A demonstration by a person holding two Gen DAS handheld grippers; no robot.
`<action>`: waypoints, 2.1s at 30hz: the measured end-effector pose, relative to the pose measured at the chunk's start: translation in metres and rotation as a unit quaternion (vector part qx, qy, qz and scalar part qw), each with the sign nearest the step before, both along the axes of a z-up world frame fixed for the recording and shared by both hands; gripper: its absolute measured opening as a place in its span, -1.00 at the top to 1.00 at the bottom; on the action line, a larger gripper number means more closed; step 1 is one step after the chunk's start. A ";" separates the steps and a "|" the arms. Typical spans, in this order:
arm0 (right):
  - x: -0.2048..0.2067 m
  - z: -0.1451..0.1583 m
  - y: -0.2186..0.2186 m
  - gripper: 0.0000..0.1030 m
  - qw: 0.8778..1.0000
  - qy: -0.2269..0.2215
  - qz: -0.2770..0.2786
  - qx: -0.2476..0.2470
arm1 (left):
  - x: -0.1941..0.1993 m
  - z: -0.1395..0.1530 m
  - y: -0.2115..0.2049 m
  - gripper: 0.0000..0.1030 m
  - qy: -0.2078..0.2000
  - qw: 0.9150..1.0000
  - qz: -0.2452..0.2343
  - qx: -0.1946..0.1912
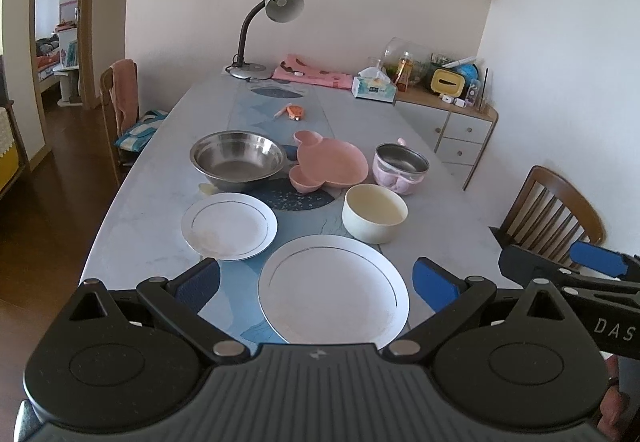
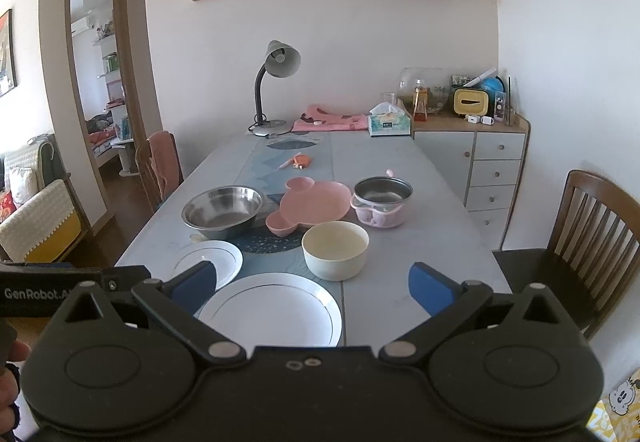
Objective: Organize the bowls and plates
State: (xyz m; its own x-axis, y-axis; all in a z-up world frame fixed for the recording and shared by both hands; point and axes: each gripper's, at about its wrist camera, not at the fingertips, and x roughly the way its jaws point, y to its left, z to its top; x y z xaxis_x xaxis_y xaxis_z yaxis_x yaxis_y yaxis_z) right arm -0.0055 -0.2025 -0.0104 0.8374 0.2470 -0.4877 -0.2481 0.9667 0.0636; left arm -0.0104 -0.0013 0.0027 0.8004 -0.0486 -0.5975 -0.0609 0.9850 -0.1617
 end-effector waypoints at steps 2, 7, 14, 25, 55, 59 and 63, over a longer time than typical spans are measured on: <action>0.000 0.000 0.001 -1.00 1.000 -0.001 0.002 -0.003 | 0.000 0.000 0.000 -1.00 0.002 1.000 0.000 0.001; -0.002 0.002 0.002 -1.00 1.000 -0.005 0.003 -0.006 | -0.001 0.002 0.001 -1.00 -0.003 1.000 0.005 0.004; -0.004 0.004 0.003 -1.00 1.000 -0.009 -0.001 -0.006 | -0.004 0.003 0.000 -1.00 -0.013 1.000 0.004 0.014; -0.007 0.009 0.008 -1.00 1.000 -0.017 0.004 -0.010 | -0.003 0.003 0.007 -1.00 -0.010 1.000 0.003 0.006; 0.062 -0.002 0.045 -1.00 0.995 -0.020 0.097 -0.013 | 0.037 -0.006 0.035 -1.00 -0.006 0.997 0.076 0.026; 0.082 -0.006 0.055 -0.99 0.992 -0.011 0.121 -0.019 | 0.054 -0.011 0.043 -1.00 0.004 0.995 0.094 0.030; 0.105 -0.014 0.064 -0.99 0.992 0.005 0.129 -0.018 | 0.073 -0.021 0.056 -1.00 0.026 0.992 0.125 0.025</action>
